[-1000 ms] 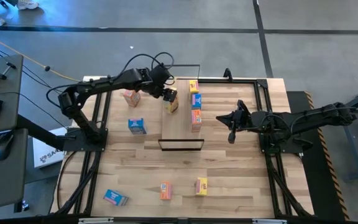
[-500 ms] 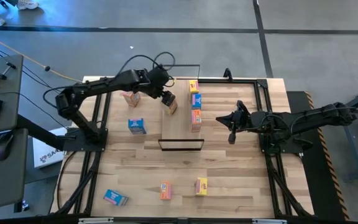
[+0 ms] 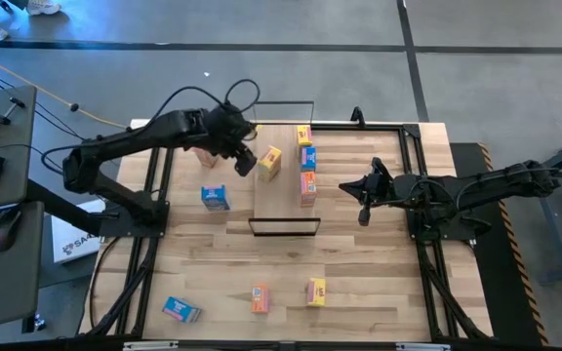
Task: Stack cereal on shelf
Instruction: Put the left yellow cereal box on the shelf aligned with the other yellow cereal box on the shelf
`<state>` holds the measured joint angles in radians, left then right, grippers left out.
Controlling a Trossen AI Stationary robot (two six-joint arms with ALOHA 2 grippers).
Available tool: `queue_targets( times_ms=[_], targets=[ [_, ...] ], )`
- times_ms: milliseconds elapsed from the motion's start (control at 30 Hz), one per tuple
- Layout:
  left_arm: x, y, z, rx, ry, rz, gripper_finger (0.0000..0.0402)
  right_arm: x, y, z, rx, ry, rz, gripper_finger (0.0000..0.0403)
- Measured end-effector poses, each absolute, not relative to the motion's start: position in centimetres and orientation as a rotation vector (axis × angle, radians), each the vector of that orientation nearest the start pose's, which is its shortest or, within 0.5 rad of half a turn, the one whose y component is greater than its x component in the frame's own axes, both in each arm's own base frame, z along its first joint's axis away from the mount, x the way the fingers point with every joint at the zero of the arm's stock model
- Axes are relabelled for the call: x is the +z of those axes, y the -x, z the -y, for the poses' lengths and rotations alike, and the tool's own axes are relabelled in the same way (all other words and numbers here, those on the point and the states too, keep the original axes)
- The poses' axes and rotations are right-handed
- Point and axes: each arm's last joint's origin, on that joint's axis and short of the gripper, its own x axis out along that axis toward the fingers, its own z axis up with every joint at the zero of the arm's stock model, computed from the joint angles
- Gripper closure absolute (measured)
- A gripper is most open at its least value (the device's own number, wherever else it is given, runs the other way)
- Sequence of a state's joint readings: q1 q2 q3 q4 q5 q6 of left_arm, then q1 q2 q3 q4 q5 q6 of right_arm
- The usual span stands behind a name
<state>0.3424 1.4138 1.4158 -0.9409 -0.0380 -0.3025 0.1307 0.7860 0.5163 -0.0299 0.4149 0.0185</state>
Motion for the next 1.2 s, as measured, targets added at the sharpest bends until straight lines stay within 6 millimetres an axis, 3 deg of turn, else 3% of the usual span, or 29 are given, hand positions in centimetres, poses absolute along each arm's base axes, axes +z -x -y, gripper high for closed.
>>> queue_targets(
  times_ms=[100,267,333,600,1200],
  targets=[
    [33.1,-26.7,-8.6,0.463,0.378,-0.935,0.0202,25.5,-17.6,-1.1,-0.285,0.063,-0.287,0.0403],
    [30.1,-26.9,-7.4,0.356,0.265,-0.925,0.0357,25.4,-17.5,-1.1,-0.285,0.067,-0.301,0.0403],
    [29.2,-27.0,-7.3,0.292,0.250,-0.893,0.0387,25.4,-17.5,-1.1,-0.285,0.067,-0.302,0.0403],
    [25.8,-27.4,-7.2,0.222,0.252,-0.919,0.0399,25.3,-17.5,-1.1,-0.285,0.068,-0.305,0.0403],
    [22.7,-30.3,-10.2,0.291,0.184,-0.783,0.0401,25.2,-17.5,-1.1,-0.286,0.073,-0.318,0.0403]
  ],
)
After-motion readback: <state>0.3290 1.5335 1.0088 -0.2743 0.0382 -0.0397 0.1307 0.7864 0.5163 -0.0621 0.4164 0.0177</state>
